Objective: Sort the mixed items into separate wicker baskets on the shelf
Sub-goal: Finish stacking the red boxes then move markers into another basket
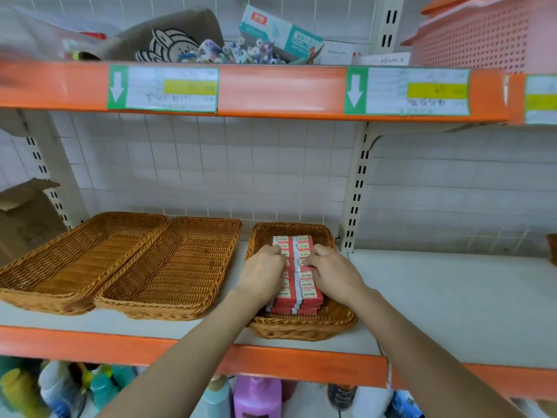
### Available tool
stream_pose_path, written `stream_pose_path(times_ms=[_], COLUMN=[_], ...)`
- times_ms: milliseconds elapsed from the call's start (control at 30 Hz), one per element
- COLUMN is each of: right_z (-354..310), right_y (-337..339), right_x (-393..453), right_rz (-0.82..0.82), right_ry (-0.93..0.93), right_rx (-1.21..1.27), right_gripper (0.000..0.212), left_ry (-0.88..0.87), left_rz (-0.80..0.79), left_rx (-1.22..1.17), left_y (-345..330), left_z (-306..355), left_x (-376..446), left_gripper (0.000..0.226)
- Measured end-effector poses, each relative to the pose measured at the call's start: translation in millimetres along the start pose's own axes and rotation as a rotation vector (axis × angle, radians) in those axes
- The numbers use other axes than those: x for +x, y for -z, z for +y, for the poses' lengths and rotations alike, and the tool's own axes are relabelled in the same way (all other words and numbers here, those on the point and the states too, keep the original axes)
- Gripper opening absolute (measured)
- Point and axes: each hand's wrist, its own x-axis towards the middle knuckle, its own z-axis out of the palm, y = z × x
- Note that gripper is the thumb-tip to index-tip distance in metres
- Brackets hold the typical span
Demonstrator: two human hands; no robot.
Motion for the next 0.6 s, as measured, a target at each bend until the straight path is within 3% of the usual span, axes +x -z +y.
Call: stream_pose_path(times_ms=[133, 400, 600], right_z=[1.4, 17.9, 41.9], right_y=[5.3, 28.0, 45.1], right_x=[-16.2, -67.6, -129.1], right_rz=[-0.051, -0.331, -0.365], right_ry=[0.003, -0.084, -0.065], right_rx=[-0.088, 0.097, 0.059], right_gripper=[0.041, 0.064, 0.073], left_ry=[-0.018, 0.111, 0.115], left_rz=[-0.067, -0.445, -0.418], left_rx=[0.033, 0.073, 0.071], left_y=[7.1, 12.6, 24.3], left_z=[11.0, 42.2, 112.6], left_x=[-10.5, -25.2, -55.2], left_gripper=[0.031, 0.062, 0.061])
